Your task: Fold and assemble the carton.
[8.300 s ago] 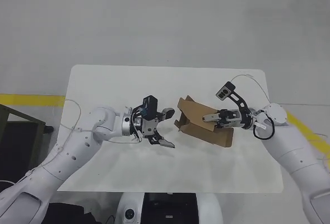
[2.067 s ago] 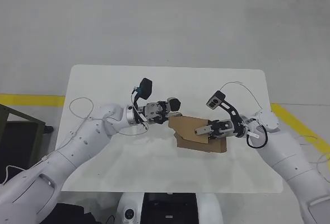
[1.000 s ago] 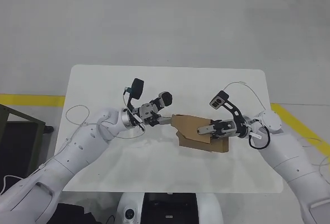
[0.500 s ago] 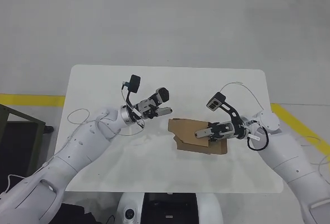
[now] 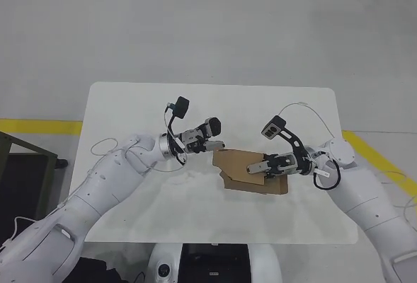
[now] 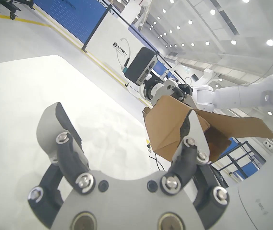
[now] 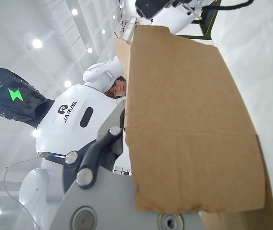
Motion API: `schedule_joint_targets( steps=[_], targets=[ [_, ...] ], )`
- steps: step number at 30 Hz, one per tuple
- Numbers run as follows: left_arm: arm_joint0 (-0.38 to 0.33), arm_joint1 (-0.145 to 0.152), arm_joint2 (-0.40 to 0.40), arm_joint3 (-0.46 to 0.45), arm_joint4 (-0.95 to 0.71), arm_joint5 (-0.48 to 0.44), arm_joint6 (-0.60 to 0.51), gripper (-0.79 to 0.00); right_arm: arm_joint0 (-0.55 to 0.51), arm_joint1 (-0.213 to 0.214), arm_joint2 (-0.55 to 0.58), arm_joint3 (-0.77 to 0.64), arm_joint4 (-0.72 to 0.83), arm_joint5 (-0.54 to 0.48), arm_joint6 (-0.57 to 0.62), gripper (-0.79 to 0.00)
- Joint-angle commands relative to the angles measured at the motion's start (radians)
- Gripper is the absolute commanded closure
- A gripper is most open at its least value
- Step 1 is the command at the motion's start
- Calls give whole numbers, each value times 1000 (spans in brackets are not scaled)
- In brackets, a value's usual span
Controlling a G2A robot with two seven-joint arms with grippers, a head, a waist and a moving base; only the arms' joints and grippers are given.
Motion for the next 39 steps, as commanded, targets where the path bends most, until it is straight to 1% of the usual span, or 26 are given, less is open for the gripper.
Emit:
schedule_joint_targets(
  steps=[1,9,15,39],
  targets=[
    [-2,1,0,-5,-14,-4,-39,-785,0,0,3,1,0,0,0,0],
    [8,11,-16,-43,-55,10,-153,-785,0,-3,14,-2,-6,0,0,0],
    [14,10,-13,-70,-76,28,-207,-785,-3,-6,18,-8,-14,0,0,0],
    [14,-13,-24,-73,-78,35,-246,-785,-10,-9,16,-19,-20,0,0,0]
  ],
)
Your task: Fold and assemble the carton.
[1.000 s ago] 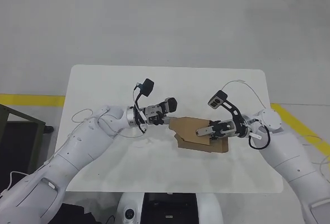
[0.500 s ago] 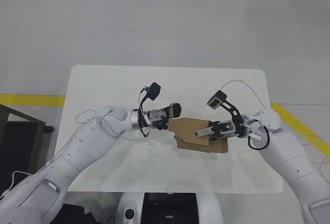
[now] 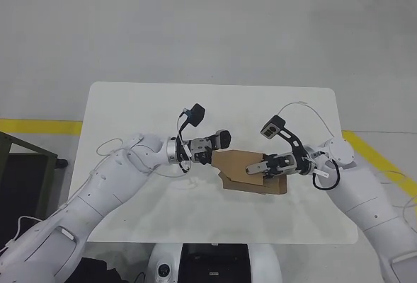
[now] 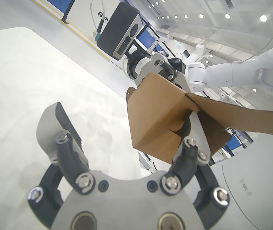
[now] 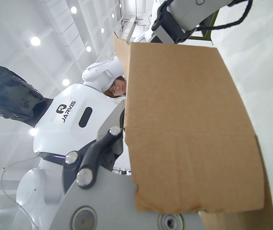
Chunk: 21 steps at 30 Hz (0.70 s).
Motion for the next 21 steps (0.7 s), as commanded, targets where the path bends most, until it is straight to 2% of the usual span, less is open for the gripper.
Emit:
schedule_joint_targets(
  steps=[1,21],
  targets=[
    [1,-1,-2,0,1,0,-1,-785,0,-1,-2,-1,1,0,0,0],
    [0,-19,-10,8,-3,-5,-16,-785,8,0,-4,8,21,0,0,0]
  ],
)
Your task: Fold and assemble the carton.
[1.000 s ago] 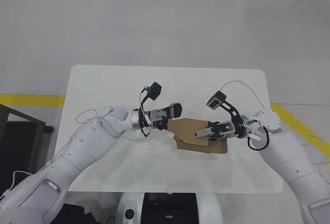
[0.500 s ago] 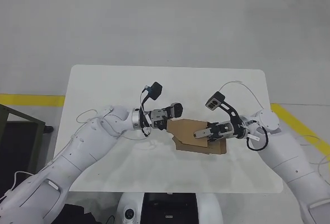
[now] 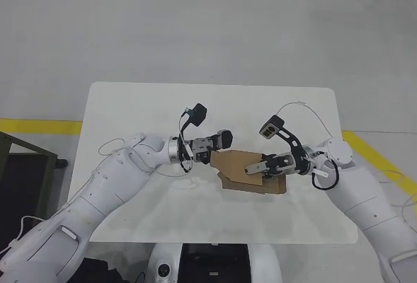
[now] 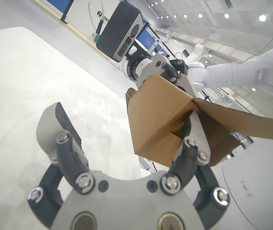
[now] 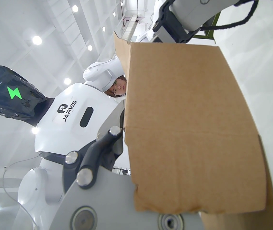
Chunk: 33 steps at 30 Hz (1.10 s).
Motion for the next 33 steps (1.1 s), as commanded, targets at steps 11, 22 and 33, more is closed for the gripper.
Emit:
schedule_joint_targets(
  steps=[11,22,33],
  targets=[
    [42,12,-60,12,8,-40,23,-785,-15,2,64,22,-4,0,0,0],
    [83,21,-84,-49,17,-67,14,-785,-25,-5,115,59,-28,-4,-4,0],
    [45,1,-45,-21,8,-16,-14,-785,-31,-18,97,20,-50,0,0,0]
  ],
)
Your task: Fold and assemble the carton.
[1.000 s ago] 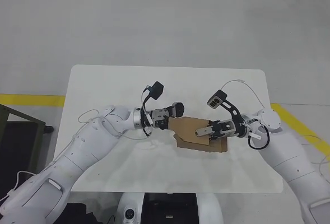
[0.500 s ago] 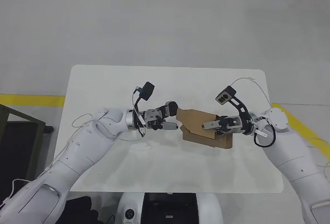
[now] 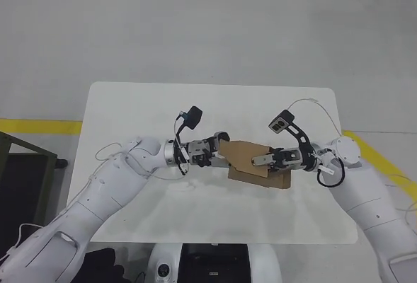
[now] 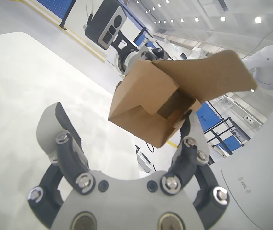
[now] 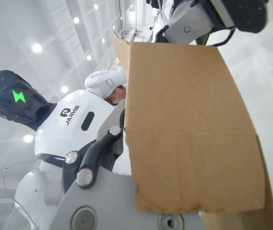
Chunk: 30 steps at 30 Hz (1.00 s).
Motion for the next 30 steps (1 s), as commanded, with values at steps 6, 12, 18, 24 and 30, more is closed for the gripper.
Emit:
schedule_joint_targets(
  steps=[6,12,18,24,30],
  targets=[
    [-21,-11,19,12,-12,7,-20,-785,3,-5,-10,2,-10,0,0,0],
    [-22,-15,21,18,-21,1,-24,-785,8,-9,-5,21,-8,0,0,0],
    [-4,-9,2,24,-46,-11,-29,-785,3,1,47,42,-61,-16,-15,0],
    [14,12,-45,5,-77,-19,-80,-785,-11,12,79,49,-149,-34,-34,0],
    [44,47,-127,-70,-154,31,-152,-785,-21,14,75,53,-209,-47,-47,0]
  ],
)
